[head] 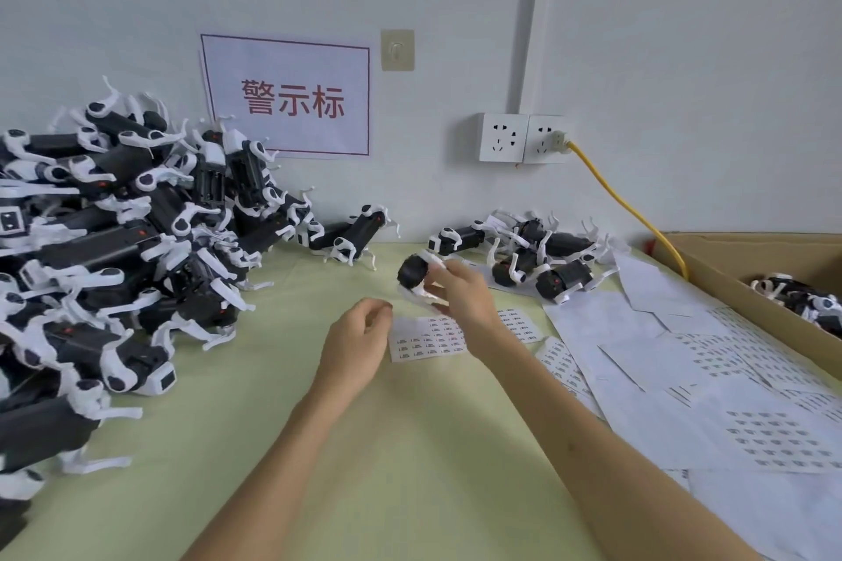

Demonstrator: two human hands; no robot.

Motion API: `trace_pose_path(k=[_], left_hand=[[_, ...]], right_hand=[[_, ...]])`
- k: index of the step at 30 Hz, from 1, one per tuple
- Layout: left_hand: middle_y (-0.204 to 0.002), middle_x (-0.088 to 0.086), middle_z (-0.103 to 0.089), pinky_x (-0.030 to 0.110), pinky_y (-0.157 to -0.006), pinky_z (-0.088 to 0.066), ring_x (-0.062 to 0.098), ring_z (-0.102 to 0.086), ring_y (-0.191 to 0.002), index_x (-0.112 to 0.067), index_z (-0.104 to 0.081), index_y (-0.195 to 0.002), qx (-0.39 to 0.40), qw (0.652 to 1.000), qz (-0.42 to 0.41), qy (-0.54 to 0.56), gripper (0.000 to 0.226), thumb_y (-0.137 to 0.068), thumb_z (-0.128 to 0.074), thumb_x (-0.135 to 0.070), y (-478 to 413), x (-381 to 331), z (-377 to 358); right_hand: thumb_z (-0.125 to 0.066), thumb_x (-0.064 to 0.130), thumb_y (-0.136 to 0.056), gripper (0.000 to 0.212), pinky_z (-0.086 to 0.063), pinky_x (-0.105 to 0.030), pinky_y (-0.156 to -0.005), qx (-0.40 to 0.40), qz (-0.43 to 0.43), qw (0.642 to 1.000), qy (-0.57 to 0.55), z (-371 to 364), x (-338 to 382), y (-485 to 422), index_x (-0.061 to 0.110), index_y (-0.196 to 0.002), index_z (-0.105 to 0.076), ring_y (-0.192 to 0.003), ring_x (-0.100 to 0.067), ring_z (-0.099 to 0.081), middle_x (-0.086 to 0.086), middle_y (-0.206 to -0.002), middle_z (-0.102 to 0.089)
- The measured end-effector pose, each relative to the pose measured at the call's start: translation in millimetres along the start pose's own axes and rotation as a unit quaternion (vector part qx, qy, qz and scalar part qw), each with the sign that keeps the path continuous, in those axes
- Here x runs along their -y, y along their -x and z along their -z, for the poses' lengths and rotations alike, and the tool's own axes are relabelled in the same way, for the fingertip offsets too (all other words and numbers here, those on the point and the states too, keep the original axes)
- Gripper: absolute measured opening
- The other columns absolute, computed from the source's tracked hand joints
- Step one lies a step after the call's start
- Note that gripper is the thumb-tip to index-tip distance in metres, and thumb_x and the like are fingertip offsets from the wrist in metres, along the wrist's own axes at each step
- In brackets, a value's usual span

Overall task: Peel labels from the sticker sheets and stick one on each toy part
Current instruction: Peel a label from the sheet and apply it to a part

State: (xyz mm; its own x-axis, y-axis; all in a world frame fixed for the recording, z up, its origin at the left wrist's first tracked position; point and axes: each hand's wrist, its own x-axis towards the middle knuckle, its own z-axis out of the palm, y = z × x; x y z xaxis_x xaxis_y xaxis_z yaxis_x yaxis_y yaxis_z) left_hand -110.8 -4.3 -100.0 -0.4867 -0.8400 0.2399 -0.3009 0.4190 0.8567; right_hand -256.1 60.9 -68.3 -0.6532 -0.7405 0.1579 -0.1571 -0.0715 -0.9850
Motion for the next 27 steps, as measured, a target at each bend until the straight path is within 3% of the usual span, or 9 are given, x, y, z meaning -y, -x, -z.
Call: trace_pose_path(k=[4,7,8,10,13,17,21,24,27], left_hand=[[-0.102,0.007,-0.078,0.029,-0.069,-0.052,0.022,-0.072,-0.090,-0.015,-0.074,-0.103,0.077,0.969,0.076,0.223,0.042,-0.110,-0.038,-0.035,4,-19,1],[-0.105,0.003,-0.078,0.030,-0.070,-0.049,0.017,-0.069,-0.082,-0.019,-0.076,-0.105,0.149,0.927,0.091,0.333,0.060,-0.108,-0.027,-0.054,9,-25,3],[-0.104,0.002,-0.077,0.030,-0.068,-0.046,0.016,-0.065,-0.078,-0.020,-0.078,-0.101,0.173,0.914,0.084,0.358,0.066,-0.107,-0.025,-0.058,10,-25,4],[-0.096,0.001,-0.075,0.029,-0.064,-0.039,0.014,-0.056,-0.071,-0.014,-0.078,-0.093,0.197,0.891,0.070,0.403,0.071,-0.103,-0.028,-0.063,11,-25,4],[-0.097,0.005,-0.067,0.028,-0.064,-0.039,0.015,-0.052,-0.072,-0.011,-0.072,-0.104,0.153,0.870,0.084,0.461,0.063,-0.093,-0.043,-0.065,10,-24,4],[-0.098,0.003,-0.074,0.027,-0.067,-0.044,0.010,-0.063,-0.070,-0.022,-0.076,-0.107,0.080,0.897,0.060,0.431,0.047,-0.086,-0.057,-0.060,8,-24,9],[-0.105,0.005,-0.079,0.024,-0.067,-0.052,0.015,-0.071,-0.082,-0.014,-0.074,-0.114,0.043,0.932,0.057,0.356,0.046,-0.095,-0.060,-0.054,11,-23,7],[-0.102,0.004,-0.080,0.027,-0.069,-0.058,0.020,-0.076,-0.094,-0.013,-0.075,-0.106,0.052,0.937,0.051,0.341,0.050,-0.085,-0.065,-0.058,14,-25,3],[-0.098,0.006,-0.080,0.030,-0.068,-0.059,0.022,-0.077,-0.089,-0.014,-0.075,-0.105,0.050,0.939,0.056,0.336,0.055,-0.081,-0.064,-0.062,15,-26,2]], right_hand=[[-0.053,0.029,-0.105,0.025,-0.052,-0.036,-0.089,0.085,0.005,0.986,-0.141,22,14,13,0.015,-0.088,-0.063,-0.114,-0.024,-0.070,0.001,-0.104,-0.073],[-0.052,0.035,-0.096,0.039,-0.048,-0.043,-0.100,0.180,0.032,0.961,-0.209,31,14,24,0.003,-0.117,-0.061,-0.119,-0.025,-0.066,-0.007,-0.123,-0.070],[-0.052,0.036,-0.093,0.045,-0.047,-0.042,-0.100,0.193,0.038,0.958,-0.209,31,14,26,0.003,-0.123,-0.060,-0.118,-0.023,-0.065,-0.008,-0.124,-0.069],[-0.052,0.036,-0.089,0.041,-0.042,-0.042,-0.103,0.183,0.057,0.969,-0.155,28,14,30,0.007,-0.114,-0.066,-0.113,-0.014,-0.062,0.000,-0.115,-0.070],[-0.054,0.038,-0.086,0.034,-0.039,-0.034,-0.103,0.127,0.088,0.988,-0.007,24,10,34,0.016,-0.102,-0.073,-0.106,-0.001,-0.060,0.010,-0.112,-0.070],[-0.056,0.025,-0.102,0.026,-0.041,-0.032,-0.103,0.069,0.105,0.990,0.070,24,2,38,0.026,-0.126,-0.064,-0.120,-0.002,-0.054,0.012,-0.132,-0.061],[-0.057,0.047,-0.097,0.049,-0.039,-0.017,-0.097,0.066,0.148,0.982,0.095,17,0,44,0.035,-0.144,-0.050,-0.127,0.005,-0.049,0.019,-0.141,-0.053],[-0.058,0.053,-0.092,0.060,-0.033,-0.004,-0.097,0.093,0.188,0.964,0.165,10,-4,48,0.036,-0.148,-0.044,-0.126,0.012,-0.044,0.020,-0.141,-0.051],[-0.059,0.044,-0.097,0.051,-0.038,-0.008,-0.093,0.102,0.217,0.952,0.190,4,-8,50,0.030,-0.145,-0.048,-0.115,0.006,-0.052,0.013,-0.129,-0.054]])
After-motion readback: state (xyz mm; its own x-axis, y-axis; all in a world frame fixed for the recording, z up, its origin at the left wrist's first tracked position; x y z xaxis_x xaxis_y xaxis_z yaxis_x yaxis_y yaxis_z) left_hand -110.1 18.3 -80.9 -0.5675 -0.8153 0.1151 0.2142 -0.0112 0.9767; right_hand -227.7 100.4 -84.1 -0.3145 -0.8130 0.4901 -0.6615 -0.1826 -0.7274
